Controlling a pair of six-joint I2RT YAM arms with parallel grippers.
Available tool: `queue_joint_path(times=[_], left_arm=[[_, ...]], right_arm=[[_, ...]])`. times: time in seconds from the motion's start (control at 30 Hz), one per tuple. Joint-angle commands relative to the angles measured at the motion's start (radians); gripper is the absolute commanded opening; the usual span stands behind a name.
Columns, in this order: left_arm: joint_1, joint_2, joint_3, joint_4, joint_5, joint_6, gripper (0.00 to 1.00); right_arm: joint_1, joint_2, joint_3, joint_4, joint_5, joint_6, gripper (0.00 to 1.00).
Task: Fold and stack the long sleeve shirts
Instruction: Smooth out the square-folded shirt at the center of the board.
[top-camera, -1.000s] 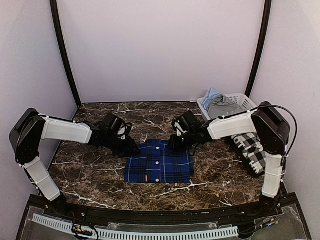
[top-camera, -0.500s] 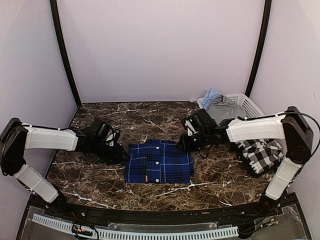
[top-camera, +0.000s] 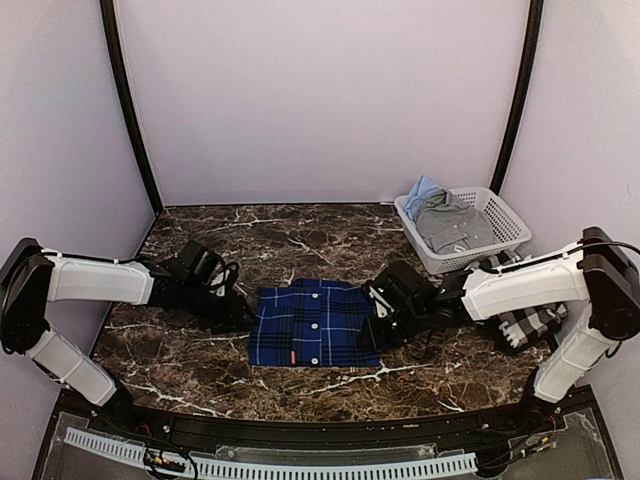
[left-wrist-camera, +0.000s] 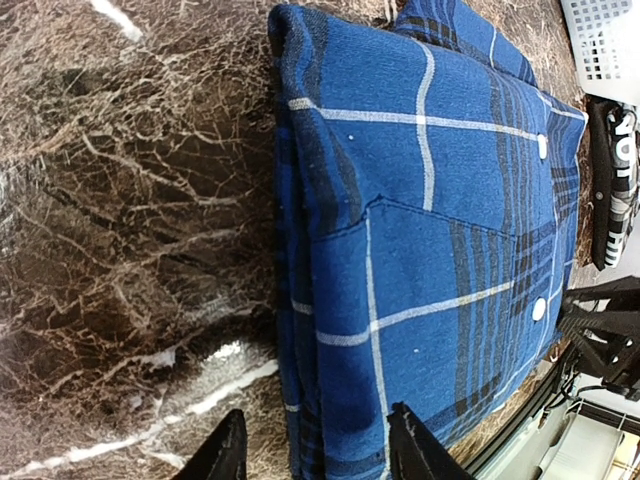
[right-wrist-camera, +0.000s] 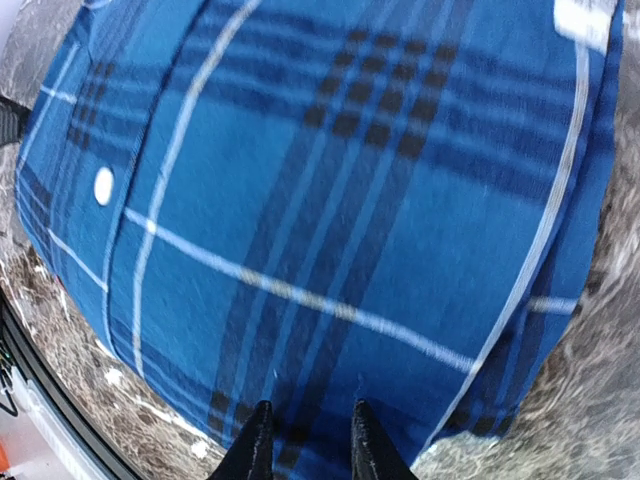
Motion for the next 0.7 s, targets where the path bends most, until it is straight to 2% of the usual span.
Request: queue_joint_path(times=[0.0, 0.33, 0.53, 0.67], left_arm=[[0.0, 0.013, -0.005, 0.014, 0.016, 0.007, 0.47], [-0.001, 0.076, -0.014, 0.051, 0.044, 0.017, 0.54], [-0.007, 0.141, -0.02, 0.093, 0.062, 0.004, 0.53], [-0.022, 0.186, -0.019, 0.107, 0.075, -0.002, 0.48]], right_arm=[[0.03, -0.024, -0.073, 0.052, 0.006, 0.077, 0.24], [0.054, -0.076, -0.099, 0.05, 0.019, 0.11, 0.24], [0.054, -0.117, 0.008, -0.007, 0.091, 0.091, 0.24], [0.045, -0.142, 0.047, -0.019, 0.17, 0.07, 0.26]])
